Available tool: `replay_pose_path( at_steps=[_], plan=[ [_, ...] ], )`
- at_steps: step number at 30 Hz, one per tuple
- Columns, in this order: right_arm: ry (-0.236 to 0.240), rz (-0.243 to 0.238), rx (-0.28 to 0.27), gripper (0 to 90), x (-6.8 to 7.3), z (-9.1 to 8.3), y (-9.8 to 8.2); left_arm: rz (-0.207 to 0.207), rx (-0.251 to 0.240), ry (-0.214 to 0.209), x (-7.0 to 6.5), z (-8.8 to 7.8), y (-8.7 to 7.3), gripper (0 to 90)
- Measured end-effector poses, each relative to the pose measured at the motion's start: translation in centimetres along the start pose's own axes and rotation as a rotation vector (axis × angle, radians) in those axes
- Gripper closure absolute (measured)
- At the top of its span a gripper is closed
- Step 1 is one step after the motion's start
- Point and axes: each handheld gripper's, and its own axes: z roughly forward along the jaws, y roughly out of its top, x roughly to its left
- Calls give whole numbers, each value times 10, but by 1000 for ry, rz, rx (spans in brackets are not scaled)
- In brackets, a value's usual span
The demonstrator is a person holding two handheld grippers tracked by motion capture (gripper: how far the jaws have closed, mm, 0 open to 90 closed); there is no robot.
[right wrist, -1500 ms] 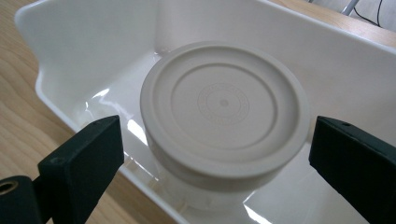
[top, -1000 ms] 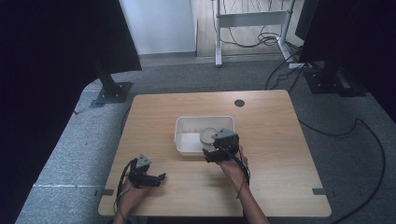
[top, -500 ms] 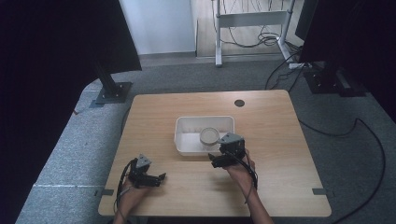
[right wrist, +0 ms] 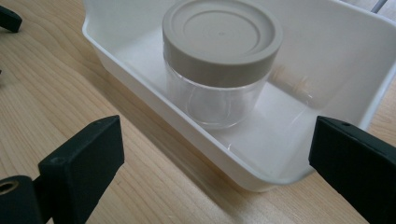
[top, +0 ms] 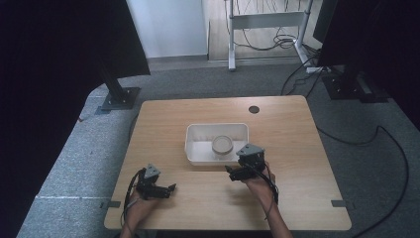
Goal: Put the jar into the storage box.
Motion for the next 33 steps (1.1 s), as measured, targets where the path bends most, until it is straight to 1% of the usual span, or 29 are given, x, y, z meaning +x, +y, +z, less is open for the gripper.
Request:
replay_pose_path(
  at_steps=[11,23,33],
  plan=[
    [-6,12,2,33,-5,-7,-11,0,0,0,0,0,0,15],
    [-30,22,2,34,-14,-20,-24,-2,-2,0,0,0,0,14],
    [-46,43,7,34,-22,-31,-36,-4,-2,2,0,0,0,15]
  ],
)
